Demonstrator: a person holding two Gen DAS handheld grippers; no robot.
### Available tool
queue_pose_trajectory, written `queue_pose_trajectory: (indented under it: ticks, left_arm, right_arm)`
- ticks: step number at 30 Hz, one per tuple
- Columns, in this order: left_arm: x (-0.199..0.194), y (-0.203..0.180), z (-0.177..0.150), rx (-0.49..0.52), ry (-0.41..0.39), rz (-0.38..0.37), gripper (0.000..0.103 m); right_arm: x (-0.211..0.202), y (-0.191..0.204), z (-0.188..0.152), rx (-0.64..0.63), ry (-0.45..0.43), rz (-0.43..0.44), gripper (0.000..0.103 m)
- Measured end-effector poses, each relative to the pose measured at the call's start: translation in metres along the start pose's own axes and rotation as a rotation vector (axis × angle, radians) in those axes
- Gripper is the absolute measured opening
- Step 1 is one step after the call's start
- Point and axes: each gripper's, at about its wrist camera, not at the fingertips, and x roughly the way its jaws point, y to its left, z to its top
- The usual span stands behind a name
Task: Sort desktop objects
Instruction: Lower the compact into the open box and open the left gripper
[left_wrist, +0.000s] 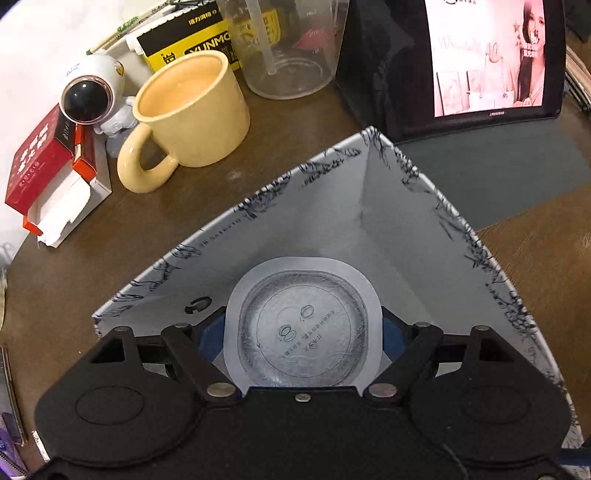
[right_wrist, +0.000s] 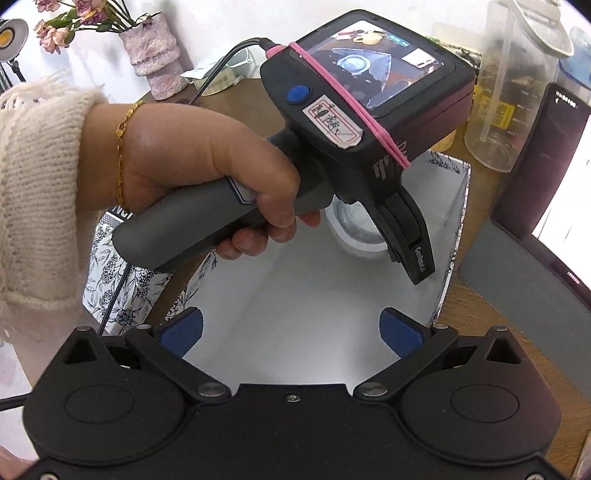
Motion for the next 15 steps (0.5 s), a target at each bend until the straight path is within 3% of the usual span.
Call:
queue_pose_trajectory:
  ticks: [15]
  left_arm:
    - [0.018,-0.004,0.002,-0.001,0.012,0.010,0.080]
  right_arm:
    - [0.013,-0.007,0.000,0.046,0.009,0.018,0.103]
